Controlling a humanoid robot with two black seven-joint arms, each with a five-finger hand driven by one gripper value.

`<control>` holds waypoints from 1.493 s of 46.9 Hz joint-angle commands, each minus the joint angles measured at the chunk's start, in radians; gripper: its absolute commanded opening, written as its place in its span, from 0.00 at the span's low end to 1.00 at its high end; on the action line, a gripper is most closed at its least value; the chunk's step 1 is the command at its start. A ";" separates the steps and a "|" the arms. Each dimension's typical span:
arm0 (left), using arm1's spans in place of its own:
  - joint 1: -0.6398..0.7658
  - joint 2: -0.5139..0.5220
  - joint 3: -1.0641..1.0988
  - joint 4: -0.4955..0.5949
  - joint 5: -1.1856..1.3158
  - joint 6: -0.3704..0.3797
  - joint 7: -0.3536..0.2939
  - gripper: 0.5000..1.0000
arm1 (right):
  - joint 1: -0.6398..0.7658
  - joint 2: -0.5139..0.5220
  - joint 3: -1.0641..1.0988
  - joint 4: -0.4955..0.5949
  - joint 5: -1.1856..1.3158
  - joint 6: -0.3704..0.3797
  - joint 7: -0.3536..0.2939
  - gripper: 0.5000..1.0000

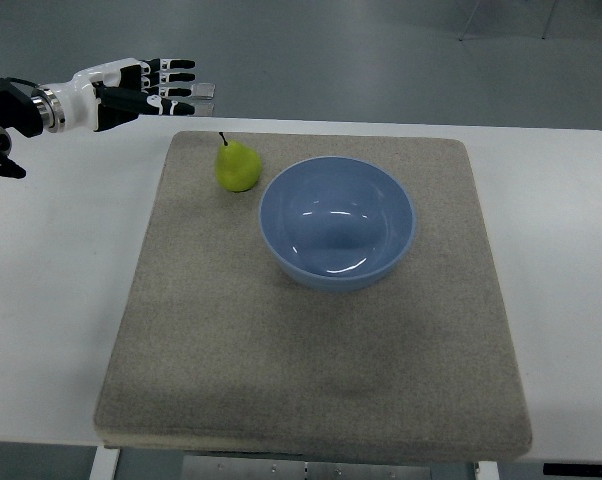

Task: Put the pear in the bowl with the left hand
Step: 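Lower the left hand over the green pear with fingers open, then close the left hand fingers around the green pear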

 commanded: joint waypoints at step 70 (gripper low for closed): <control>-0.080 -0.185 0.248 -0.089 0.928 0.238 -0.027 0.98 | 0.000 0.000 0.000 0.000 0.000 0.000 0.000 0.85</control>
